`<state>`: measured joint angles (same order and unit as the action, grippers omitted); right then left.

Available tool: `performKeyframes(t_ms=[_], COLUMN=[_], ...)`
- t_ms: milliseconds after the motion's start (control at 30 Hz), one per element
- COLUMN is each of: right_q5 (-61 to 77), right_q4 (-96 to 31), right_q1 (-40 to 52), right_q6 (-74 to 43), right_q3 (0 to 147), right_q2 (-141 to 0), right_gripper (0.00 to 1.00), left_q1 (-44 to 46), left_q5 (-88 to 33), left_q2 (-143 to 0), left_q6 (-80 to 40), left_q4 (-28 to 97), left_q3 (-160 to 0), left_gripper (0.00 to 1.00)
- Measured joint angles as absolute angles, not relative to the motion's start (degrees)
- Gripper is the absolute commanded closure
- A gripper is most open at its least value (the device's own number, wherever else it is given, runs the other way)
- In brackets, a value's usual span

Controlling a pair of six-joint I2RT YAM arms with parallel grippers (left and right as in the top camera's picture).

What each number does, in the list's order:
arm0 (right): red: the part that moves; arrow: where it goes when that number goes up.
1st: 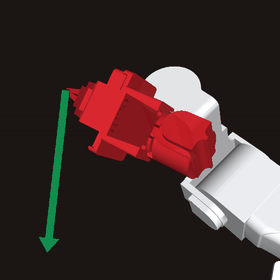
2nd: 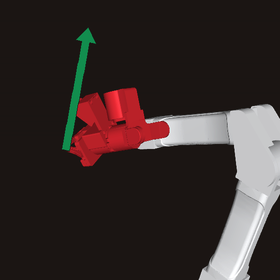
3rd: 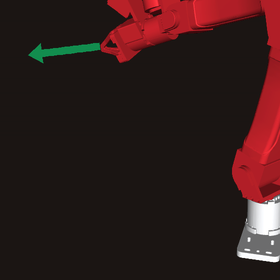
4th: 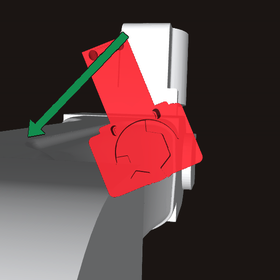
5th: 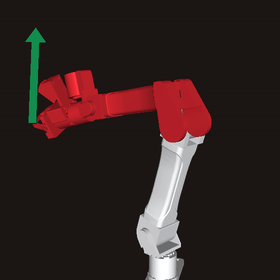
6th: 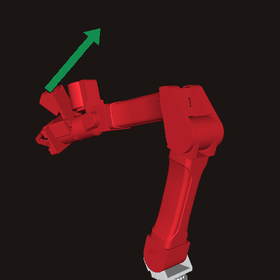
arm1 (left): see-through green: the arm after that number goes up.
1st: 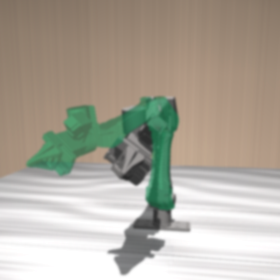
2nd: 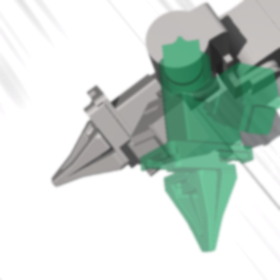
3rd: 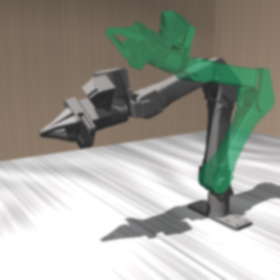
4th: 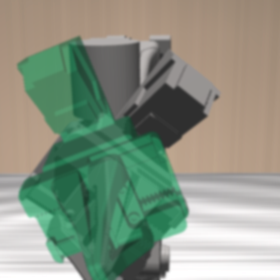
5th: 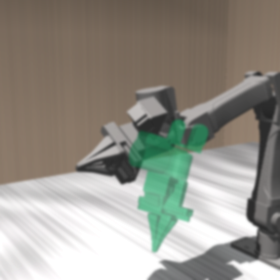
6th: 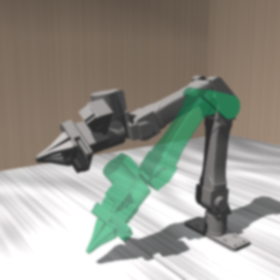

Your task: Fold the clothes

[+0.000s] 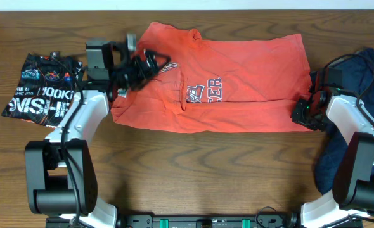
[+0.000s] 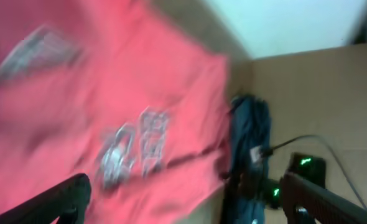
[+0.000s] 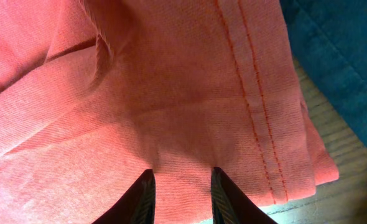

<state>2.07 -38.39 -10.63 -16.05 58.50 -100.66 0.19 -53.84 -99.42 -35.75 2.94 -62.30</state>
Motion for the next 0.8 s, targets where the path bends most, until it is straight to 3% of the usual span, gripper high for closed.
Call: performKeyframes(t_ms=[167,267,533,800], right_q5=[2.04,2.04,2.04,2.04], right_q4=[-38.5,-38.5,-38.63,-39.07], right_q1=[-10.63,-10.63,-10.63,-10.63], right_q6=[-16.05,-16.05,-16.05,-16.05], right_q3=[58.48,58.48,58.48,58.48], right_q2=[-100.66,-100.66,-100.66,-100.66], right_gripper=[0.71,0.71,0.71,0.71], left_q1=[-1.93,-3.27,-4.4,-4.4], left_q5=[-44.6,-36.64,-17.72,-7.42], left_q2=[-99.44,-99.44,-99.44,-99.44], left_q6=[-29.02,-26.85,-21.39,-20.49], left_q4=[22.79,28.14,34.72,30.83], left_q3=[-62.0,-61.95,-61.93,-60.84], left_gripper=[0.02,0.02,0.02,0.0])
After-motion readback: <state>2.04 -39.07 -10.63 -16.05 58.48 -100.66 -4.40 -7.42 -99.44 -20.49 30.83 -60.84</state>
